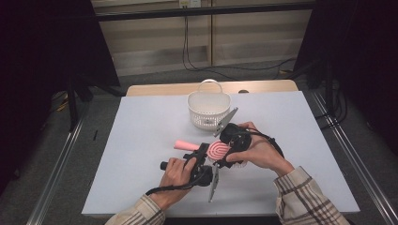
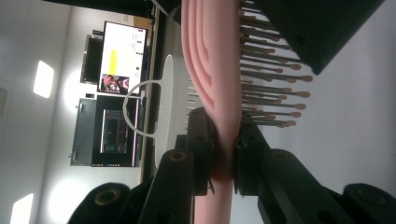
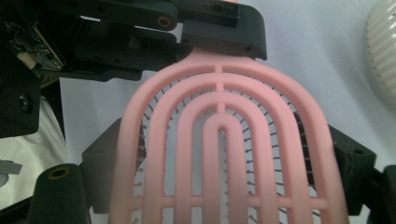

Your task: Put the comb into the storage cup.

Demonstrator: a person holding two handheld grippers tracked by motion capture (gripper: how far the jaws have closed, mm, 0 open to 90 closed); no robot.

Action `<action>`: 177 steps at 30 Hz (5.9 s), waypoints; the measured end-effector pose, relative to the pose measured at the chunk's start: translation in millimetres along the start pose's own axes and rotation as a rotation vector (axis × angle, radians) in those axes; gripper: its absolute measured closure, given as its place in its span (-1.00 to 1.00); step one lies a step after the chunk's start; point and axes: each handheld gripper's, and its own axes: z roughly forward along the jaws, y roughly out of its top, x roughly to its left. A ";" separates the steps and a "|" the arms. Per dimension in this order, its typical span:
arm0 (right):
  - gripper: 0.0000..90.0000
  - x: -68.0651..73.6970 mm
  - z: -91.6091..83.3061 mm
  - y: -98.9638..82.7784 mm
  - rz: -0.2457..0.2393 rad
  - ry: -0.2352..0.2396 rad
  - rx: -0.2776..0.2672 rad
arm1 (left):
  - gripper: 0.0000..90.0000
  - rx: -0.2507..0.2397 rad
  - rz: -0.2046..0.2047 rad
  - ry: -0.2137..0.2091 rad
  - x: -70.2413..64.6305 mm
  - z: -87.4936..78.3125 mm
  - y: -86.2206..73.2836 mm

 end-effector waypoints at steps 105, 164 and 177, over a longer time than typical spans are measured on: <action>-0.90 -16.7 -16.0 -102.0 0.180 -0.318 -0.456 | 0.80 -0.174 -0.895 -0.309 45.6 -6.7 -84.1; -0.95 4.9 -23.7 -87.0 0.093 -0.228 -0.817 | 0.80 -0.482 -1.237 -0.455 38.7 4.9 -99.3; -0.95 8.7 -23.6 -75.5 0.069 -0.182 -0.865 | 0.80 -0.506 -1.228 -0.495 33.2 11.5 -91.0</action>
